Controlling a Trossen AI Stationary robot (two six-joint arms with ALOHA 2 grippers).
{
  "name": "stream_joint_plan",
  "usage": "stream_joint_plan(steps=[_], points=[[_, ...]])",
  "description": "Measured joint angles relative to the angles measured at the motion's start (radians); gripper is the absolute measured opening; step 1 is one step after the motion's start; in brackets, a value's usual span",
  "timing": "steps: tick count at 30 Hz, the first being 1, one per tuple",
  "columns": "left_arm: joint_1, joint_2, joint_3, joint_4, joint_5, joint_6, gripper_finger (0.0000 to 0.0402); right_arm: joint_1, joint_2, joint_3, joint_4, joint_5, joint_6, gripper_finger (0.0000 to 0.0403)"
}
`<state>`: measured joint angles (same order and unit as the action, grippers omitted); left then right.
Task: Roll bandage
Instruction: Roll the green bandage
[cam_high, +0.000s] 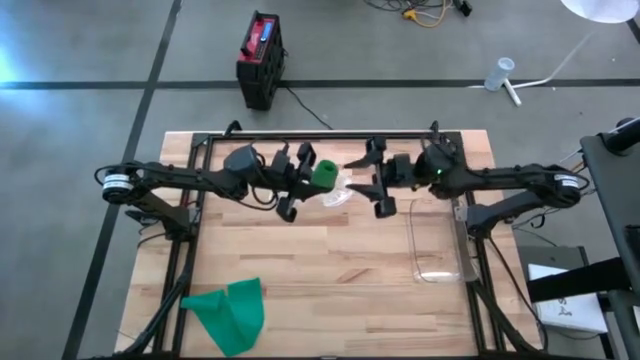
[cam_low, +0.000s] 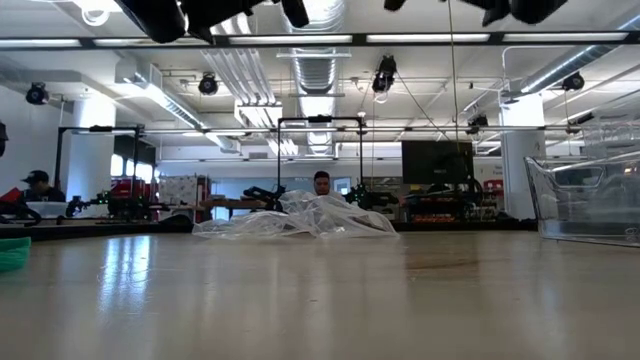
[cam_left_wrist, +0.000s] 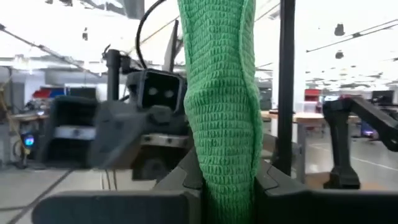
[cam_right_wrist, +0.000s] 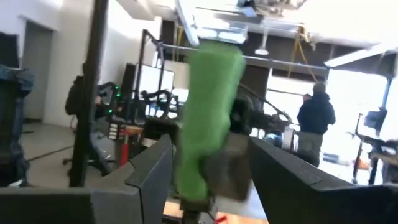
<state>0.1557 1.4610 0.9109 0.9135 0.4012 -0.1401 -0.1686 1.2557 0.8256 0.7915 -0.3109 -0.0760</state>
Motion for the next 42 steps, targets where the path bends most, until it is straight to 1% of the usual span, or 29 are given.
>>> stream_joint_plan(steps=[4, 6, 9, 16, 20, 23, 31, 37, 42], points=[[0.002, 0.009, -0.001, -0.013, -0.018, 0.005, 0.0034, -0.002, 0.066, -0.01, 0.084, 0.038, 0.045, 0.0187], [0.004, 0.012, -0.001, -0.01, -0.02, 0.008, 0.0034, -0.001, 0.083, 0.001, 0.084, 0.064, 0.058, 0.0175], [0.006, 0.012, -0.001, -0.007, -0.026, 0.008, 0.0034, -0.002, 0.097, 0.01, 0.087, 0.068, 0.054, 0.0147], [0.01, 0.012, -0.001, -0.015, -0.027, 0.008, 0.0034, -0.001, 0.101, 0.013, 0.074, 0.06, 0.037, 0.0065], [0.011, 0.01, -0.004, -0.026, -0.029, 0.003, 0.0034, 0.0, 0.078, 0.013, 0.004, 0.06, -0.007, 0.0034], [0.016, -0.003, -0.005, -0.054, -0.032, 0.001, 0.0034, 0.0, 0.055, 0.013, -0.04, 0.068, -0.042, 0.0025], [0.029, -0.011, -0.005, -0.049, -0.025, 0.0, 0.0034, 0.008, 0.046, 0.01, -0.072, 0.088, -0.056, 0.0028], [0.035, -0.021, -0.005, -0.072, -0.025, 0.001, 0.0034, 0.023, 0.046, 0.009, -0.087, 0.09, -0.082, 0.0005], [0.043, -0.026, -0.005, -0.093, -0.026, 0.013, 0.0034, 0.033, 0.043, 0.009, -0.087, 0.097, -0.096, 0.0001]])
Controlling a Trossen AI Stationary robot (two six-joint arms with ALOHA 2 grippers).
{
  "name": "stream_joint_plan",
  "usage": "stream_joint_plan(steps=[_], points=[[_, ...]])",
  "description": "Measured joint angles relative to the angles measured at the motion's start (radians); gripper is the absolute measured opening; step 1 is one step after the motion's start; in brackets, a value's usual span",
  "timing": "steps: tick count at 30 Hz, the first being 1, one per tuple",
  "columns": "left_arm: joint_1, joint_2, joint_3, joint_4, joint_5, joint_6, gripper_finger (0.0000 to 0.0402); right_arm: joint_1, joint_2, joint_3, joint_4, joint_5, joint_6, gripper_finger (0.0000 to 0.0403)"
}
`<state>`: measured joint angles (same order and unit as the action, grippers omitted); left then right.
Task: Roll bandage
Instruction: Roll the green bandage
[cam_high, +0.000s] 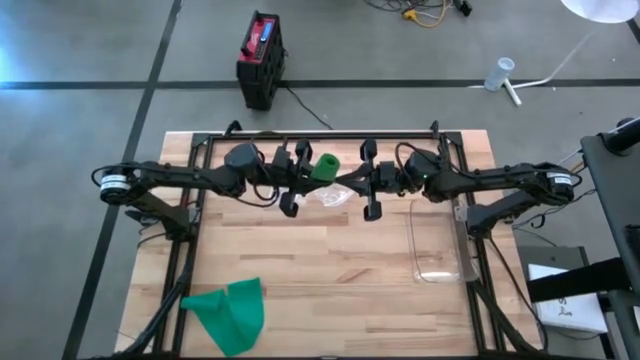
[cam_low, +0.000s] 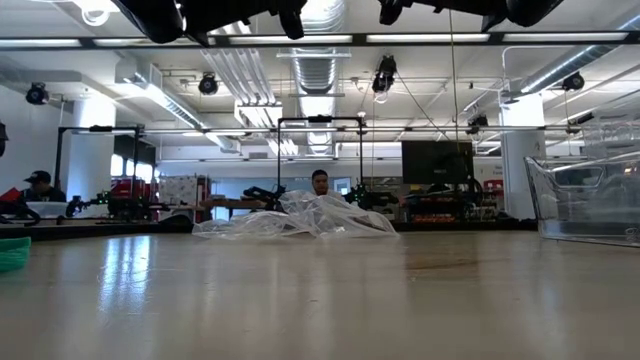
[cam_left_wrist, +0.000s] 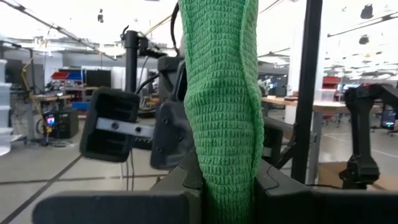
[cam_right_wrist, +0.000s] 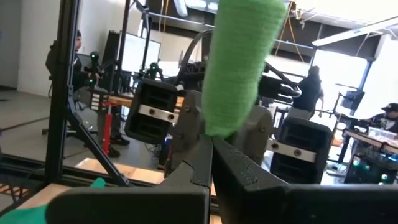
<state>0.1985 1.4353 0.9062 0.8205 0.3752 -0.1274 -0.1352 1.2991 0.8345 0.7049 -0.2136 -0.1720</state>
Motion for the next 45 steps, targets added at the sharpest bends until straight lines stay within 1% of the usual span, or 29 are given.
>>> stream_joint_plan(steps=[5, 9, 13, 18, 24, 34, 37, 42, 45], points=[[0.0, 0.0, 0.0, -0.027, -0.03, 0.013, 0.0034, 0.0, -0.002, 0.0, -0.003, 0.007, 0.004, 0.0], [0.0, 0.0, 0.0, -0.03, -0.021, 0.014, 0.0034, 0.0, -0.003, 0.0, -0.018, 0.011, 0.0, 0.0], [0.001, -0.002, 0.0, -0.033, -0.014, 0.014, 0.0034, 0.0, -0.004, 0.0, -0.035, 0.038, -0.009, 0.0], [0.0, -0.003, 0.0, 0.017, -0.011, 0.014, 0.0034, 0.0, -0.004, 0.0, -0.052, 0.043, -0.011, 0.0], [0.0, -0.003, 0.0, 0.022, -0.01, 0.014, 0.0034, 0.0, 0.018, 0.0, -0.044, 0.042, -0.015, 0.0], [-0.001, -0.002, 0.0, 0.018, -0.02, 0.014, 0.0034, 0.002, -0.003, 0.006, -0.02, 0.042, -0.025, 0.0], [-0.001, 0.002, 0.0, 0.041, -0.044, 0.014, 0.0034, 0.002, 0.02, 0.018, -0.006, 0.049, -0.025, 0.0], [0.0, 0.013, -0.001, 0.089, -0.048, 0.005, 0.0034, 0.002, 0.065, 0.049, 0.002, 0.057, -0.026, 0.0], [0.0, 0.014, -0.001, 0.094, -0.045, -0.014, 0.0034, 0.002, 0.074, 0.062, -0.022, 0.058, -0.037, 0.0]])
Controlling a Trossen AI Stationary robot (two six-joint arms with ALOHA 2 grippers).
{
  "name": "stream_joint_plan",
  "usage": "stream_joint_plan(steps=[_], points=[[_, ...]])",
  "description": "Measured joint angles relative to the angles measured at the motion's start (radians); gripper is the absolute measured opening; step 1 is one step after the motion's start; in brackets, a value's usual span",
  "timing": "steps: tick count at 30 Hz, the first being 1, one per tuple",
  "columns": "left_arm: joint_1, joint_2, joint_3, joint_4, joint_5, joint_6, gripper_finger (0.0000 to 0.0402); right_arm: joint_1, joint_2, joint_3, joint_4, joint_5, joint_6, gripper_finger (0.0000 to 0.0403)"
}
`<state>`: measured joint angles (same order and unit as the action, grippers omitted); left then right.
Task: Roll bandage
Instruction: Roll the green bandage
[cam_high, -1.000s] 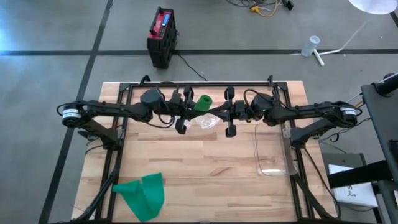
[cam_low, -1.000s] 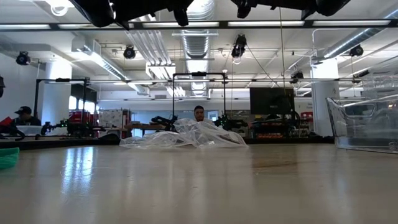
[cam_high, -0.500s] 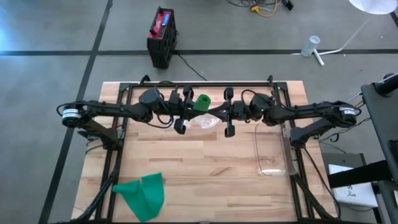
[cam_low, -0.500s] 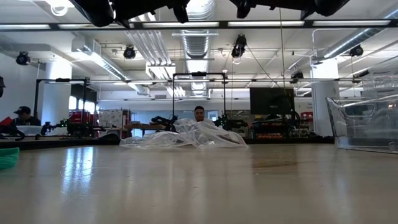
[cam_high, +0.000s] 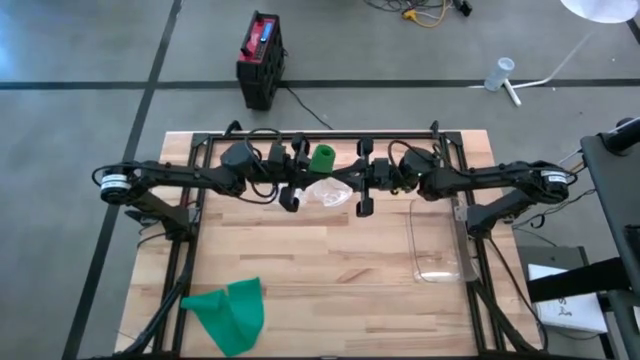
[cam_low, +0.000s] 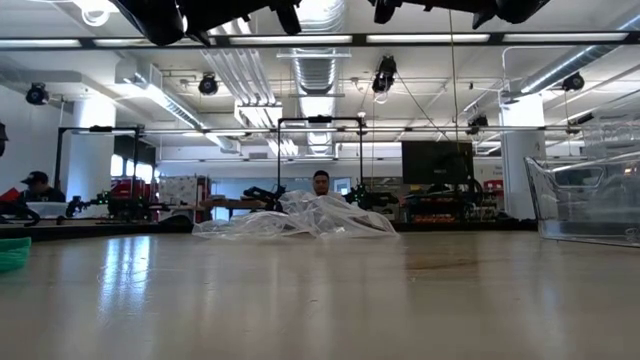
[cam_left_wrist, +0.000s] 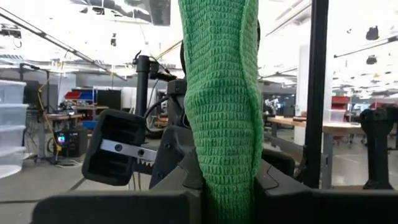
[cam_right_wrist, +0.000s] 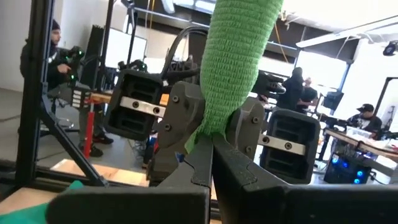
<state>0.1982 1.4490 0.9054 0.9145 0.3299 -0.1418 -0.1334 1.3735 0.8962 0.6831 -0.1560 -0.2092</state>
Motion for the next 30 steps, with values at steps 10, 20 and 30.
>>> stream_joint_plan(steps=[10, 20, 30], points=[[-0.005, 0.002, 0.002, 0.071, 0.058, -0.085, 0.0034, -0.002, 0.019, -0.006, -0.11, 0.096, -0.04, 0.0], [-0.001, 0.002, -0.001, 0.05, 0.054, -0.086, 0.0036, 0.006, -0.066, -0.003, -0.157, 0.108, -0.09, 0.0], [0.001, 0.013, -0.003, -0.096, -0.106, 0.04, 0.0033, 0.009, -0.205, -0.003, -0.201, 0.15, -0.098, 0.0028]])
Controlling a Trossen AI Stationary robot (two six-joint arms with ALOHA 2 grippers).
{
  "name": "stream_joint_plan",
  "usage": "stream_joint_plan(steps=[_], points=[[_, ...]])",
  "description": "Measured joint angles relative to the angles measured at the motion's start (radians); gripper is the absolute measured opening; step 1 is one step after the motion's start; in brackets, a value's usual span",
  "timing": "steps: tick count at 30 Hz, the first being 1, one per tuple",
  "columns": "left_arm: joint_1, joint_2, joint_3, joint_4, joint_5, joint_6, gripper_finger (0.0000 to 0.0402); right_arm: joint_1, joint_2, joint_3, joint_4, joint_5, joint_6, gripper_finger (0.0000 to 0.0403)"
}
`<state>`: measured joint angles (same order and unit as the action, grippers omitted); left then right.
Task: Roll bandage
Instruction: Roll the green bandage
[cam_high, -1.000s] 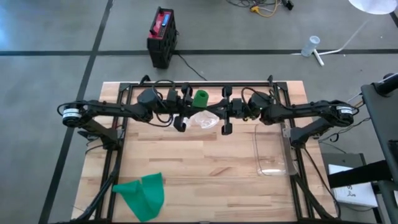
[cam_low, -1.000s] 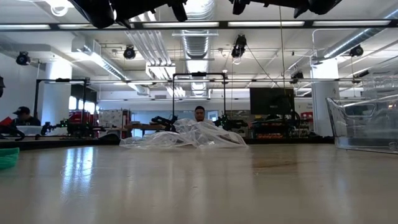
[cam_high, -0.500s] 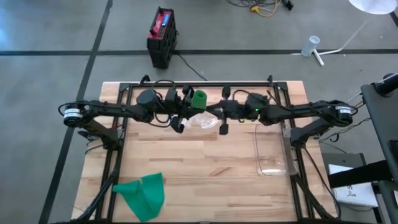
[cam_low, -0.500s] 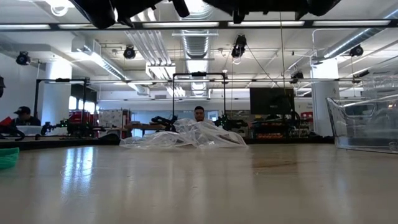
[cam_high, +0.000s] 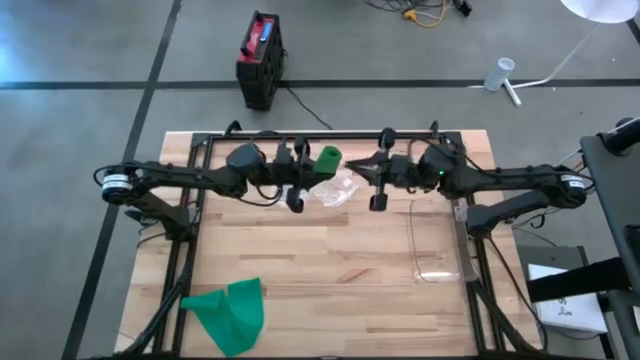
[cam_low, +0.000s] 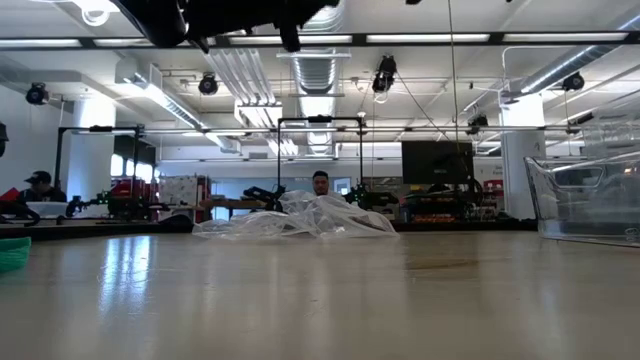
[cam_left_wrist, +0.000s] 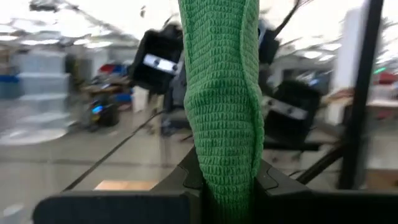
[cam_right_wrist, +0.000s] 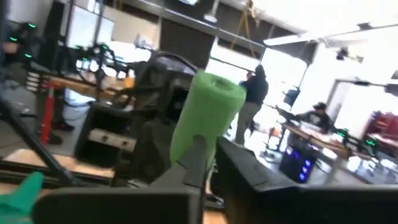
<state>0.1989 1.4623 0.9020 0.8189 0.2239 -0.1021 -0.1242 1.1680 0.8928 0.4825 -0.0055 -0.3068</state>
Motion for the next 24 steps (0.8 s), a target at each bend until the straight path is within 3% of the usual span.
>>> stream_joint_plan(steps=[3, 10, 15, 19, 24], points=[[0.0, 0.019, -0.001, -0.037, -0.043, 0.034, 0.0033, -0.005, 0.022, -0.004, -0.032, 0.021, 0.001, 0.0072], [-0.007, 0.028, -0.002, -0.088, -0.036, 0.171, 0.0033, -0.014, 0.026, -0.003, -0.181, 0.066, -0.001, 0.0196], [-0.01, 0.026, -0.002, -0.076, -0.025, 0.218, 0.0033, -0.014, 0.022, -0.001, -0.193, 0.017, 0.033, 0.0271], [-0.013, 0.027, -0.002, -0.072, -0.025, 0.225, 0.0033, -0.013, 0.031, 0.002, -0.096, 0.004, 0.085, 0.0303], [-0.015, 0.031, -0.002, -0.067, -0.027, 0.224, 0.0033, -0.014, 0.062, 0.004, 0.032, -0.03, 0.142, 0.0306]])
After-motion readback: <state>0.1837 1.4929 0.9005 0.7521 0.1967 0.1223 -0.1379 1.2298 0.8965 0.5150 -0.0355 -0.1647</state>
